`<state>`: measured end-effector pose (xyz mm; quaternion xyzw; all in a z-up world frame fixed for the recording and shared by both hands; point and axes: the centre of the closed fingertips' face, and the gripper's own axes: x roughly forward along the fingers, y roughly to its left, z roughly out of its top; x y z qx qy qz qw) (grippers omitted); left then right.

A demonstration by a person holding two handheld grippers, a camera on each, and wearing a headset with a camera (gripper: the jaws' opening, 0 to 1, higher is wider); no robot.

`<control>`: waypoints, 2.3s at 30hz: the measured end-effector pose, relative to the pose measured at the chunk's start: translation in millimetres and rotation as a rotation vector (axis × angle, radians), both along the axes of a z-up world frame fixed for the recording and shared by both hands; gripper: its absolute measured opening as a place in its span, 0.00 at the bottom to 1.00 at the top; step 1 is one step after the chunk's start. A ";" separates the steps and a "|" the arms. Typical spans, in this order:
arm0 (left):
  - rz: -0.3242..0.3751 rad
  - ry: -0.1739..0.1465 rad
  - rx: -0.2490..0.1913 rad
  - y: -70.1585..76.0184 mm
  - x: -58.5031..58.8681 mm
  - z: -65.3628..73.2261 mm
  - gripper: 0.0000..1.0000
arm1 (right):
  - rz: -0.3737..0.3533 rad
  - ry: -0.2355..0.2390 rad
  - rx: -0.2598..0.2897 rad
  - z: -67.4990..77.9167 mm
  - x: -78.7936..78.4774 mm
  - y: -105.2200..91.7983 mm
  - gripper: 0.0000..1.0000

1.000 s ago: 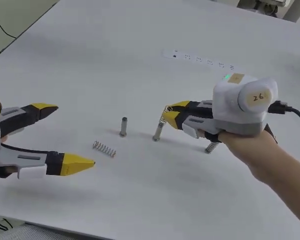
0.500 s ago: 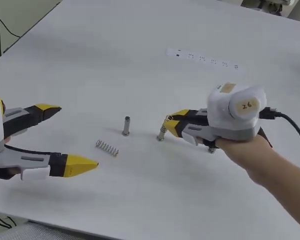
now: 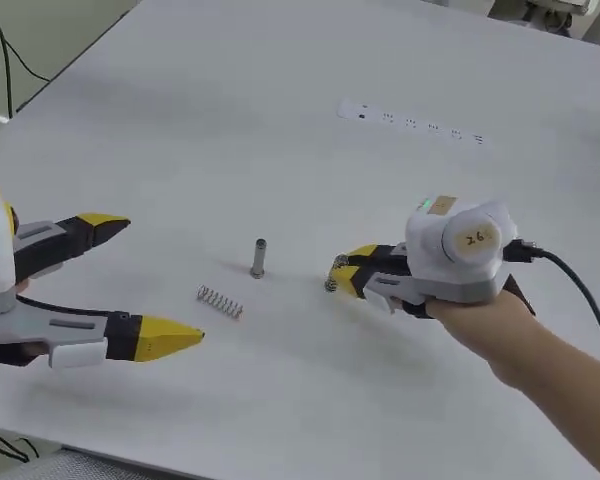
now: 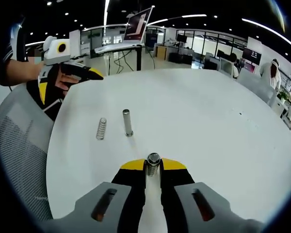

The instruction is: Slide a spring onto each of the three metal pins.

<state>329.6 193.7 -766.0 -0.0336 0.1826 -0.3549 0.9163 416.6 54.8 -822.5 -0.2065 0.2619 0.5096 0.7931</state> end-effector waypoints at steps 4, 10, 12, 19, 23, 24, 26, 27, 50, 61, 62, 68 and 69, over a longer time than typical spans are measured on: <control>-0.005 0.002 0.001 -0.6 0.9 0.3 0.98 | 0.017 0.001 -0.013 -0.5 -1.4 0.1 0.08; -0.011 -0.002 -0.001 -3.5 2.5 2.8 0.98 | 0.014 0.024 -0.016 -1.9 -3.0 1.5 0.11; -0.014 -0.002 -0.001 -4.0 2.3 3.6 0.98 | 0.011 0.018 -0.022 -2.3 -2.9 1.3 0.15; -0.014 -0.004 0.001 -3.1 2.1 5.7 0.98 | -0.028 0.024 0.009 6.9 -1.9 -2.4 0.17; -0.017 -0.007 0.001 -4.5 2.0 7.6 0.98 | -0.065 0.047 0.059 16.0 -2.7 -5.5 0.17; -0.018 -0.007 0.001 -4.8 1.9 7.9 0.98 | -0.074 0.047 0.068 18.1 -2.8 -6.4 0.16; -0.019 -0.009 0.000 -4.9 2.0 7.7 0.98 | -0.087 0.058 0.101 23.7 -4.8 -7.4 0.16; -0.019 -0.009 0.001 -5.2 1.7 7.7 0.98 | -0.109 0.069 0.122 26.9 -5.6 -9.1 0.16; -0.036 -0.007 0.004 -12.0 1.7 7.9 0.98 | -0.274 0.248 0.333 26.0 -40.8 -37.0 0.15; -0.040 0.001 0.005 -13.0 -3.5 5.3 0.98 | -0.223 0.259 0.296 15.4 -49.8 -16.2 0.15; -0.040 0.002 0.006 -12.6 -3.6 5.0 0.98 | -0.215 0.262 0.290 14.3 -51.5 -13.0 0.15; -0.029 0.002 0.005 -9.3 -2.9 5.0 0.98 | -0.133 0.247 0.259 11.0 -61.1 21.8 0.15; -0.029 0.001 0.005 -9.2 -2.9 5.1 0.98 | -0.119 0.244 0.258 11.5 -62.3 29.3 0.15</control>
